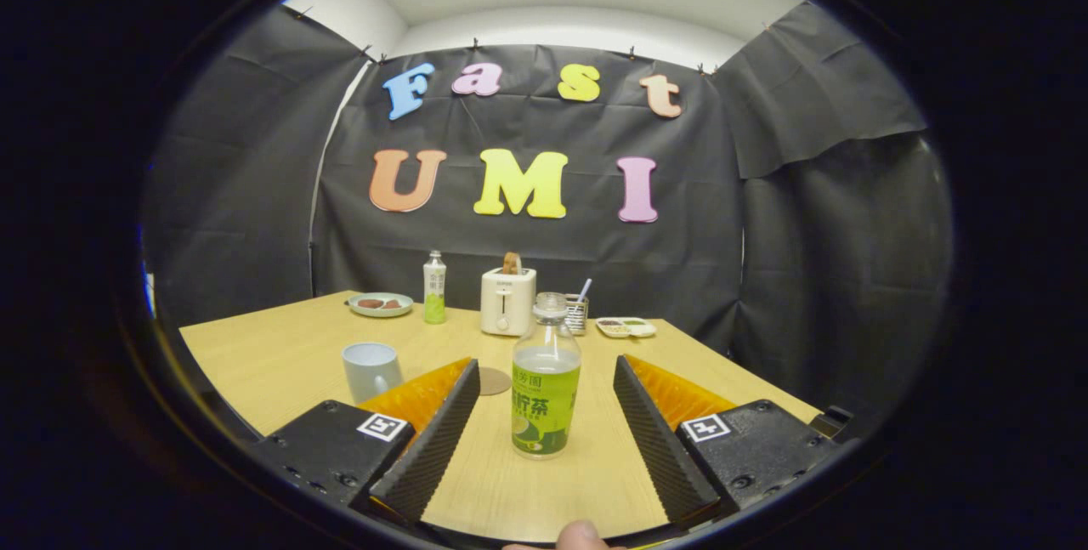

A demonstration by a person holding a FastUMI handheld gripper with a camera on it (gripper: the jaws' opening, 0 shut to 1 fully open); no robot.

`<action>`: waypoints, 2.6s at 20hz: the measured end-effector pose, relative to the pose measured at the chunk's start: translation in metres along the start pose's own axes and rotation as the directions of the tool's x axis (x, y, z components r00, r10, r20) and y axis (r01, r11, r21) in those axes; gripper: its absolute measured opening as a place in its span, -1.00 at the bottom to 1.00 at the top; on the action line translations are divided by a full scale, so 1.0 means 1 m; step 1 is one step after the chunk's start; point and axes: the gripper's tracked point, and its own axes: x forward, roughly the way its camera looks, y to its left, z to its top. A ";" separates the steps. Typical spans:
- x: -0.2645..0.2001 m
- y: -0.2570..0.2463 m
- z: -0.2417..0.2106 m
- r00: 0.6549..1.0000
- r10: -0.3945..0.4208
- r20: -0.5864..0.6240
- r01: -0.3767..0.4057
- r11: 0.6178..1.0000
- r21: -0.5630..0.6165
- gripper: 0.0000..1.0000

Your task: Take the bottle from table, then pour the juice into the cup, finally place the bottle on the coaster

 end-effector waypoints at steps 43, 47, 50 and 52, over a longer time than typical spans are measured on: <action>0.102 0.044 -0.050 0.928 0.260 -0.266 -0.274 0.961 -0.019 0.56; 0.124 0.052 -0.023 0.947 0.220 -0.236 -0.286 0.911 -0.297 0.53; 0.147 0.054 -0.010 0.961 0.173 -0.214 -0.257 0.844 -0.471 0.53; 0.160 0.057 -0.006 0.970 0.142 -0.199 -0.234 0.777 -0.584 0.53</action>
